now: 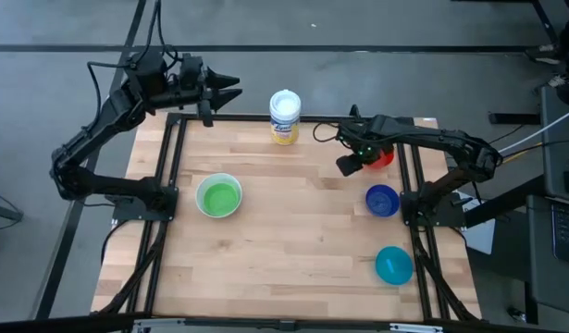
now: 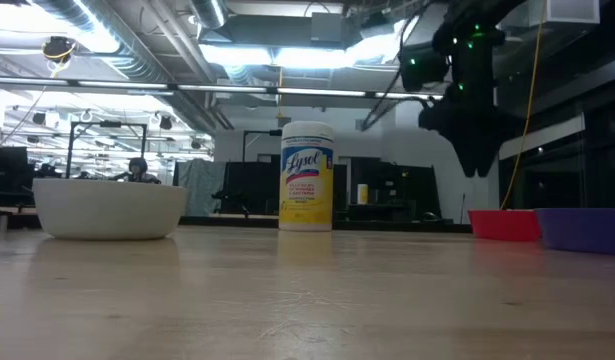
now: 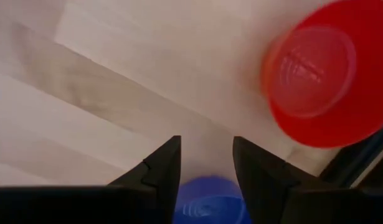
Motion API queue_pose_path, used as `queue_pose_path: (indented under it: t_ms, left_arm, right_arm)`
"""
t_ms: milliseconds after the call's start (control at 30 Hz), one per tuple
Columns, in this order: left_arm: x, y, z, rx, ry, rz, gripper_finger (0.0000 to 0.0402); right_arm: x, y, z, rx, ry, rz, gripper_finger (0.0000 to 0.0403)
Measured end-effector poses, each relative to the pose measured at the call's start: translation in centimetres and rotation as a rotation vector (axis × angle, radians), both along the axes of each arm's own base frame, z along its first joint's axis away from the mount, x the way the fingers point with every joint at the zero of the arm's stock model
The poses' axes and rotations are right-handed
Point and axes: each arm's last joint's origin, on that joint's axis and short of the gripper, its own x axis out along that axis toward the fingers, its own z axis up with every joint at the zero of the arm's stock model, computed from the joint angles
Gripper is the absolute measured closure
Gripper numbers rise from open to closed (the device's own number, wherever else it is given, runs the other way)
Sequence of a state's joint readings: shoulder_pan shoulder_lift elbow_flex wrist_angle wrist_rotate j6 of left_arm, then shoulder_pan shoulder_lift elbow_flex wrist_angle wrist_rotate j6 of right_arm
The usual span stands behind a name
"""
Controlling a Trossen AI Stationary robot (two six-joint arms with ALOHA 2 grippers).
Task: Nest bowls inside each other
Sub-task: Stack the red bowl on top of the green bowl on the table
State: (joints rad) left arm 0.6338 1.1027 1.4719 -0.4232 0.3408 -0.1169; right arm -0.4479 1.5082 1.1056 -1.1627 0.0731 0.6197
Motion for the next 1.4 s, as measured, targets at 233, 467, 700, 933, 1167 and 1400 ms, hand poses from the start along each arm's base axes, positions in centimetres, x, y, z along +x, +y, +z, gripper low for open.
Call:
queue_pose_path:
  t_ms: [233, 467, 700, 933, 1167, 1400]
  left_arm:
    - [-0.8, 0.9, 0.0, -0.023, -0.009, -0.033, 0.0241]
    - [-1.0, 1.2, 0.0, -0.022, -0.01, -0.019, 0.0241]
    - [-1.0, 1.2, 0.0, -0.022, -0.01, -0.018, 0.0241]
    - [-1.0, 1.2, 0.0, -0.023, -0.011, -0.018, 0.0241]
    - [-1.0, 1.2, 0.0, -0.029, -0.013, -0.018, 0.0241]
    - [-1.1, 1.2, 0.0, -0.029, -0.013, -0.016, 0.0241]
  right_arm:
    - [-0.4, -0.3, -0.6, -0.017, 0.026, -0.037, 0.0234]
    - [-1.2, -1.6, -0.6, -0.051, 0.053, -0.027, 0.0237]
    - [-2.1, -3.1, -0.5, -0.066, 0.07, -0.028, 0.025]
    - [-2.4, -4.1, -0.5, -0.081, 0.038, -0.03, 0.024]
    - [-2.3, -4.4, -1.1, -0.087, -0.004, -0.035, 0.0239]
    - [-3.3, -3.5, -4.1, -0.02, 0.014, -0.072, 0.0254]
